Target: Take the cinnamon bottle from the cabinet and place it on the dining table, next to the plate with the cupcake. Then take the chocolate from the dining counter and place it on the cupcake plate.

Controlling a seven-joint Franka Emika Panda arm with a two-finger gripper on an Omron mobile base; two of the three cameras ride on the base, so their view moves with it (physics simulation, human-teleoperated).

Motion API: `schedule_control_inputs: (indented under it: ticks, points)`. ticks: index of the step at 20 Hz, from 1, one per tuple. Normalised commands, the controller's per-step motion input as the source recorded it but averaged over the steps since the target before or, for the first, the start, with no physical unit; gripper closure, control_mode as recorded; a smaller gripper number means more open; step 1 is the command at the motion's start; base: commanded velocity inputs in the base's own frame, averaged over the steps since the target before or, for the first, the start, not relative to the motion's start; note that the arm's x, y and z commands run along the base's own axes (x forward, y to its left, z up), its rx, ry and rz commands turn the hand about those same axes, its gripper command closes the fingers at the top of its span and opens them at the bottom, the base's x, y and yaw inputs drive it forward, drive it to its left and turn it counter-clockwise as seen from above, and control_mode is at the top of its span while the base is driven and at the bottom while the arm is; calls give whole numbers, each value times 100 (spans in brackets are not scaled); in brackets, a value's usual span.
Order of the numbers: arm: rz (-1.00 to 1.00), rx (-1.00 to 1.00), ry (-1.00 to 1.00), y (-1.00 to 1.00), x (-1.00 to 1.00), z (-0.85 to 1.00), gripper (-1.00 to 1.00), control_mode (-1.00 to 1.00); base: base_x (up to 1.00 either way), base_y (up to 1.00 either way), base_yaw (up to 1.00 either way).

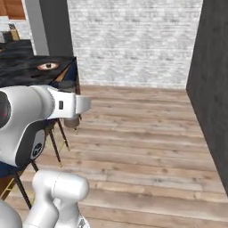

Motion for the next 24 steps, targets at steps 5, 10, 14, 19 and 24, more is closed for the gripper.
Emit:
schedule_control_inputs:
  ticks: [5, 10, 14, 19, 24]
  points:
    - [0, 0, 0, 0, 0, 0, 100, 100, 100, -53, 52]
    - [0, 0, 0, 0, 0, 0, 100, 100, 100, -52, 54]
    - [0, 0, 0, 0, 0, 0, 100, 100, 100, -51, 54]
    - [0, 0, 0, 0, 0, 0, 100, 100, 99, -54, 54]
    - [0, 0, 0, 0, 0, 0, 100, 100, 100, -66, 42]
